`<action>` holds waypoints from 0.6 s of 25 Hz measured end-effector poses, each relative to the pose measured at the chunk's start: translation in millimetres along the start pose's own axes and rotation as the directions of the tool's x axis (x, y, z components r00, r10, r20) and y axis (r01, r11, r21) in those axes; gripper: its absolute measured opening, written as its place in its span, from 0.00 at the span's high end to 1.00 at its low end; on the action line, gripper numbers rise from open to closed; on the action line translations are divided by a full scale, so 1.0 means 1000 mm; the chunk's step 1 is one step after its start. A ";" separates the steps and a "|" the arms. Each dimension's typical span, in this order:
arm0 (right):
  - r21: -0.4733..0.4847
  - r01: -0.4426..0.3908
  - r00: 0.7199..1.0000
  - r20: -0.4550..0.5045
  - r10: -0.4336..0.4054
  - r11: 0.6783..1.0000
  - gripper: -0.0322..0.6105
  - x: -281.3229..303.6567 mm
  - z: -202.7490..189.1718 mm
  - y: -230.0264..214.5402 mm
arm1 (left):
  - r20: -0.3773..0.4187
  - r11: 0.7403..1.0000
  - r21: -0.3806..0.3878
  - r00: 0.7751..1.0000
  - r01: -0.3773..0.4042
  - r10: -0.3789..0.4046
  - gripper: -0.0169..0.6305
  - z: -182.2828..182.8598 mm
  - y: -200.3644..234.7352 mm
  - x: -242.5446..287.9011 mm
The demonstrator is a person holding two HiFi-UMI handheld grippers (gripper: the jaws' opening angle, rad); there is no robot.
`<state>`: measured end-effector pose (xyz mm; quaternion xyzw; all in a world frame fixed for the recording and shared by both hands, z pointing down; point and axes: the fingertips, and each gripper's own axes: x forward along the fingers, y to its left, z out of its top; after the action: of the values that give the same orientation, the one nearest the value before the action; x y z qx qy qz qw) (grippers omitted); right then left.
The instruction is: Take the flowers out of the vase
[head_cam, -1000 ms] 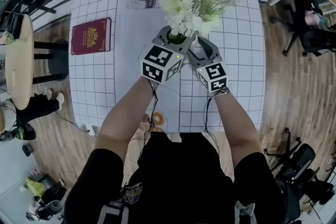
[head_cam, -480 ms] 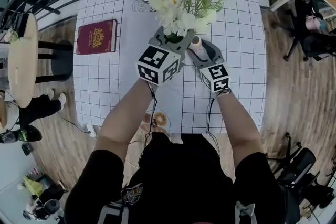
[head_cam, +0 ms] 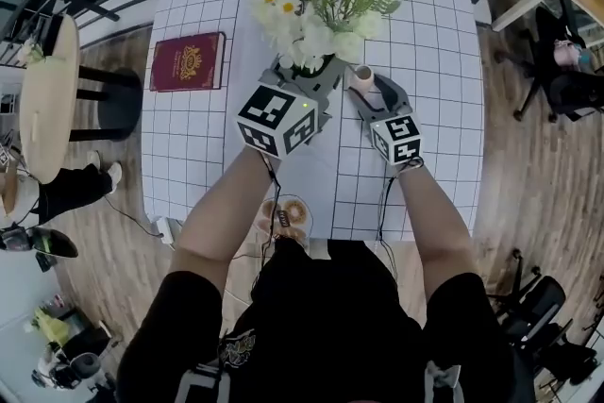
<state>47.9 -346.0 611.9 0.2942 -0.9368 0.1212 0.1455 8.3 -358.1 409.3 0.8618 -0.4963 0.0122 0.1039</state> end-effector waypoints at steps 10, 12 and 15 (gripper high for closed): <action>0.001 -0.004 1.000 -0.017 0.004 1.000 0.55 -0.001 -0.001 -0.001 | 0.043 0.998 0.010 0.997 -0.068 0.068 0.86 0.022 0.016 -0.040; -0.002 -0.011 1.000 -0.024 0.011 1.000 0.55 -0.001 -0.001 -0.001 | 0.038 0.996 0.014 0.995 -0.090 0.089 0.86 0.020 0.023 -0.053; -0.004 -0.020 0.999 -0.034 0.020 1.000 0.55 0.000 0.001 -0.001 | 0.018 0.993 0.019 0.993 -0.121 0.120 0.86 0.013 0.036 -0.075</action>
<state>48.1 -346.6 611.5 0.2825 -0.9373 0.1255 0.1608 -62.0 -313.8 392.9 0.8313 -0.5482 0.0160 0.0901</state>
